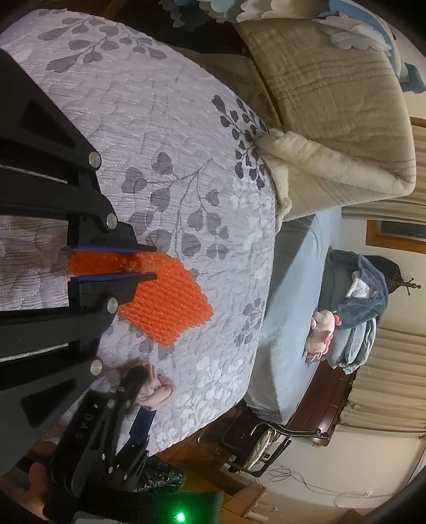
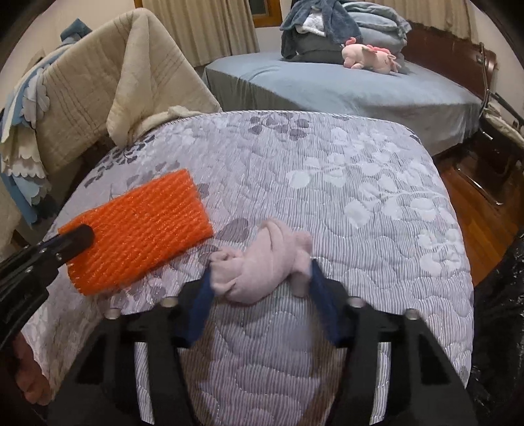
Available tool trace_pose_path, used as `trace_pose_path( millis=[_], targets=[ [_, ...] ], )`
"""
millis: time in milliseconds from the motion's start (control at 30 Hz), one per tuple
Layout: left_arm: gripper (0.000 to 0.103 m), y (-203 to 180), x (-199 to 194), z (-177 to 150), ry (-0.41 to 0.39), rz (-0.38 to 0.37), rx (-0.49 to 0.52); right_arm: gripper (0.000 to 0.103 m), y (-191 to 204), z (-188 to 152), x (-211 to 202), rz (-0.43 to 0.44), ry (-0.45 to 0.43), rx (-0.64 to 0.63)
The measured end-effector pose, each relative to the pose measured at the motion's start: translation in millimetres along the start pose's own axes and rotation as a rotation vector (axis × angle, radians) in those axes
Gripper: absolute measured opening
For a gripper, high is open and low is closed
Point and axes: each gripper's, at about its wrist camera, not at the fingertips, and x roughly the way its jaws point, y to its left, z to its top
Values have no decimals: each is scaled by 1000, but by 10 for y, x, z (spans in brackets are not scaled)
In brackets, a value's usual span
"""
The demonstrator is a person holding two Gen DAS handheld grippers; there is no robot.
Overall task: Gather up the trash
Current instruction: 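Lift the orange scrubber and pink sock and carry both over the bin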
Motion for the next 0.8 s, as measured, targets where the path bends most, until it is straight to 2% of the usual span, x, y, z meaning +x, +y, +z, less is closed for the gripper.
trace_pose_path(
  millis=[67,367,800],
  targets=[
    [10,3,0,1,0,0,-1,39,-25,0,-29,19,-1,6],
    [10,-116,-110,79,-30,-17,9,39,-97,59,-489,17,-97,2],
    [10,-902,-538,321,-125,-102,88,39,-523,104,-1464,-65,-240,18]
  ],
)
